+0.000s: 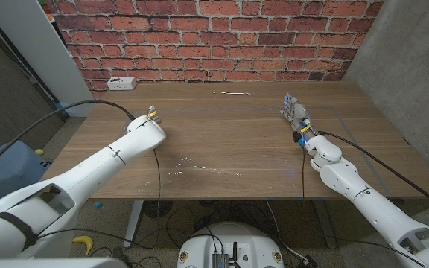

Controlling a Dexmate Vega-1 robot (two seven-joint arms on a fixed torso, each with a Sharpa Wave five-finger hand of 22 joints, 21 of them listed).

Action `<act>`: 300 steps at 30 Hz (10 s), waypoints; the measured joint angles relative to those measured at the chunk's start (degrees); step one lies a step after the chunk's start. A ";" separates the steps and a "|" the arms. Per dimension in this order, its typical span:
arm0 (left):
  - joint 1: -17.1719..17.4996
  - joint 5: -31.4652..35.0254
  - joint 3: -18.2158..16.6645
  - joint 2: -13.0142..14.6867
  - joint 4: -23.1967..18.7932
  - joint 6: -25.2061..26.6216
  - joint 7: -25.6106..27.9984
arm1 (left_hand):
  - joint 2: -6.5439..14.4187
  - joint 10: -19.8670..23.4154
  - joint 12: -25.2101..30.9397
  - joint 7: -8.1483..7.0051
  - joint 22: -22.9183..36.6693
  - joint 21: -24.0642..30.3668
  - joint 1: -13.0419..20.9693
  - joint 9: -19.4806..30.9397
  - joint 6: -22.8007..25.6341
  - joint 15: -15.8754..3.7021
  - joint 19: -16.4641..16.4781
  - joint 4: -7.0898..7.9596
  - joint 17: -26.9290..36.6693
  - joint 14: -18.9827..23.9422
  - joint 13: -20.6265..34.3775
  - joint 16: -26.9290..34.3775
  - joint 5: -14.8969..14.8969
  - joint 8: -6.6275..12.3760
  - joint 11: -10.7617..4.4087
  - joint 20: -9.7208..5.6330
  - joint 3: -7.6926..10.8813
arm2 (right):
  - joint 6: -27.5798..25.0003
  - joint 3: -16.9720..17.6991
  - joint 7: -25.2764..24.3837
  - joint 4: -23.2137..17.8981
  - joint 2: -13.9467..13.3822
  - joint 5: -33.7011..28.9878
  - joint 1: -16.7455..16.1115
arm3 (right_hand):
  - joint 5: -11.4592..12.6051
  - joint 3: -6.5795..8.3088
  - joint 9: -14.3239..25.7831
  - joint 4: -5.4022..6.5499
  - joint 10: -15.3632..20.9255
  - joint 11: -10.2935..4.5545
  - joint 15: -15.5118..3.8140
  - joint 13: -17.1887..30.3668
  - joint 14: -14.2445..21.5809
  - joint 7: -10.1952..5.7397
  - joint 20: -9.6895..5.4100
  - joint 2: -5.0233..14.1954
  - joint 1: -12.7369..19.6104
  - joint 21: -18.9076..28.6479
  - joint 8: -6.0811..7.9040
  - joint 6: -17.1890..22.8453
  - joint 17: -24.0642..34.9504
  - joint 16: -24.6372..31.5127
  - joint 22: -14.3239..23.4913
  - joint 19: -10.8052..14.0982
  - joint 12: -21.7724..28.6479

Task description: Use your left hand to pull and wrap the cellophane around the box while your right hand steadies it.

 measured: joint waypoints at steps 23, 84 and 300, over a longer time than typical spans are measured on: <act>-5.15 0.66 6.07 -3.17 6.73 3.91 4.97 | 3.98 39.88 19.59 7.64 0.92 12.36 22.53 2.68 40.91 -8.89 28.87 -0.23 9.99 44.87 6.87 18.64 0.21 10.60 0.04 -7.65 7.69 | 0.03 0.42 -0.39 -0.14 -0.10 0.36 -0.66 | -0.29 0.00 0.00 0.00 0.93 0.30 0.09 -0.01 0.52 -0.11 -0.01 0.04 -0.04 0.00 0.00 0.51 -0.01 0.00 0.00 0.00 0.00; -4.66 27.88 15.12 -4.01 11.12 -28.89 7.86 | 1.33 41.80 28.14 8.33 1.04 14.56 25.18 7.18 44.99 -9.44 21.75 6.92 17.85 48.10 17.56 19.92 -0.46 12.55 -2.44 -8.56 9.42 | 1.32 2.62 -5.07 -4.27 -0.58 0.34 -5.30 | -0.29 0.00 -0.01 0.01 1.64 0.40 0.81 -0.01 1.24 -0.20 1.02 0.61 -0.01 0.00 0.00 1.01 -0.02 0.00 -0.01 0.41 0.00; 39.09 40.53 -8.67 11.57 -25.44 -44.64 -4.59 | -0.95 27.22 2.79 3.89 -0.16 3.50 15.06 0.54 29.79 -5.38 6.22 -0.42 0.00 15.55 2.42 -1.12 -0.16 2.12 -3.42 -2.20 -3.12 | -69.93 -10.08 -25.48 -60.47 -26.79 -24.32 -12.66 | -1.55 7.83 0.41 -8.29 14.56 -3.88 -4.41 0.12 13.21 -0.91 1.21 1.41 19.85 1.77 1.07 18.96 -0.13 1.43 -0.01 9.03 0.86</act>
